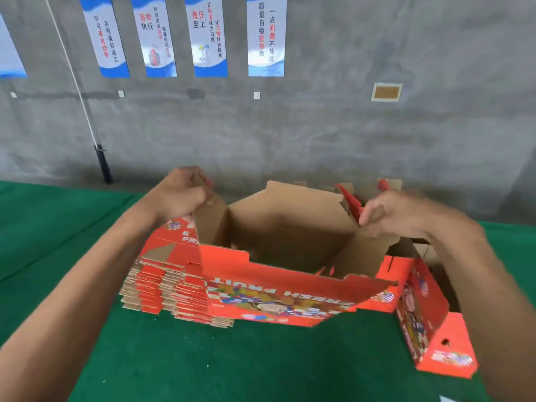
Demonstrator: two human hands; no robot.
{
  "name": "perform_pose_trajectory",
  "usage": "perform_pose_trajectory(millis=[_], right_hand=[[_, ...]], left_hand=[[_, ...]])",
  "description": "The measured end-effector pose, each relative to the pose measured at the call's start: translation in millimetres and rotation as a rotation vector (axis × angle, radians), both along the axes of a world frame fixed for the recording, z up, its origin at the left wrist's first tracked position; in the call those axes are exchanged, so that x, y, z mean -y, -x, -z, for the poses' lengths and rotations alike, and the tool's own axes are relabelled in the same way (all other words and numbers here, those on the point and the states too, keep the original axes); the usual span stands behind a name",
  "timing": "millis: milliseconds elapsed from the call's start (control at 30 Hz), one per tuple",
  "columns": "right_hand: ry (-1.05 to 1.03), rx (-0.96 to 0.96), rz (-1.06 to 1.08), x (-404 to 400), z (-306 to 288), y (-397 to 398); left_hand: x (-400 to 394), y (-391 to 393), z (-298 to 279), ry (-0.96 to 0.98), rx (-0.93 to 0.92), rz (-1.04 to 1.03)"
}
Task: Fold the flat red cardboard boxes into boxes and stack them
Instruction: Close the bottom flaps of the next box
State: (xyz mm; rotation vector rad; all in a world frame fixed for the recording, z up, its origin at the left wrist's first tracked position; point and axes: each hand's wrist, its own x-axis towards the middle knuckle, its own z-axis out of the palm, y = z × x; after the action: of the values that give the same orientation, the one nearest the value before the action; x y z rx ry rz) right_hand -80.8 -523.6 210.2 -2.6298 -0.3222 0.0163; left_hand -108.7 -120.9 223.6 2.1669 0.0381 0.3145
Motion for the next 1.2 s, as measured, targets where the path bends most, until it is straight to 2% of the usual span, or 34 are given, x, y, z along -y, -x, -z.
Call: perform_pose_trajectory(millis=[133, 267, 367, 500, 567, 633, 700, 767, 833, 1000, 1100, 1200], right_hand=[[0.297, -0.192, -0.033, 22.7, 51.6, 6.9], [0.362, -0.283, -0.050, 48.3, 123.7, 23.3], [0.405, -0.270, -0.099, 72.6, 168.0, 39.2], [0.445, -0.130, -0.107, 99.2, 187.5, 48.1], [0.557, -0.010, -0.150, 103.6, 193.6, 51.8], [0.637, 0.045, -0.215, 102.8, 207.2, 57.7], [0.637, 0.033, -0.221, 102.4, 221.6, 65.5], [0.608, 0.024, -0.189, 104.8, 231.8, 70.7], [0.613, 0.038, -0.158, 107.3, 240.0, 72.4], [0.587, 0.011, -0.079, 111.3, 251.8, 68.5], [0.565, -0.010, -0.056, 113.4, 251.9, 59.8], [0.466, -0.057, -0.017, 116.1, 255.7, 55.4]], left_hand=[[48.4, -8.2, 74.4, 0.026, -0.147, 0.010], [86.3, -10.3, 163.3, -0.229, -0.234, 0.112], [99.0, -6.0, 211.5, -0.340, -0.314, 0.157], [111.6, -12.8, 226.3, -0.431, -0.299, 0.194], [116.2, -10.6, 228.7, -0.693, -0.187, 0.251], [115.7, -4.0, 240.1, -1.013, 0.171, 0.318], [111.7, 5.9, 248.8, -1.105, 0.431, 0.440], [103.2, 14.2, 259.5, -1.010, 0.465, 0.632], [93.3, 20.0, 267.8, -0.791, 0.380, 0.725], [82.7, 39.1, 269.0, -0.351, -0.119, 0.675], [80.2, 49.3, 267.9, -0.221, -0.362, 0.507], [80.0, 60.0, 272.0, -0.050, -0.455, 0.534]])
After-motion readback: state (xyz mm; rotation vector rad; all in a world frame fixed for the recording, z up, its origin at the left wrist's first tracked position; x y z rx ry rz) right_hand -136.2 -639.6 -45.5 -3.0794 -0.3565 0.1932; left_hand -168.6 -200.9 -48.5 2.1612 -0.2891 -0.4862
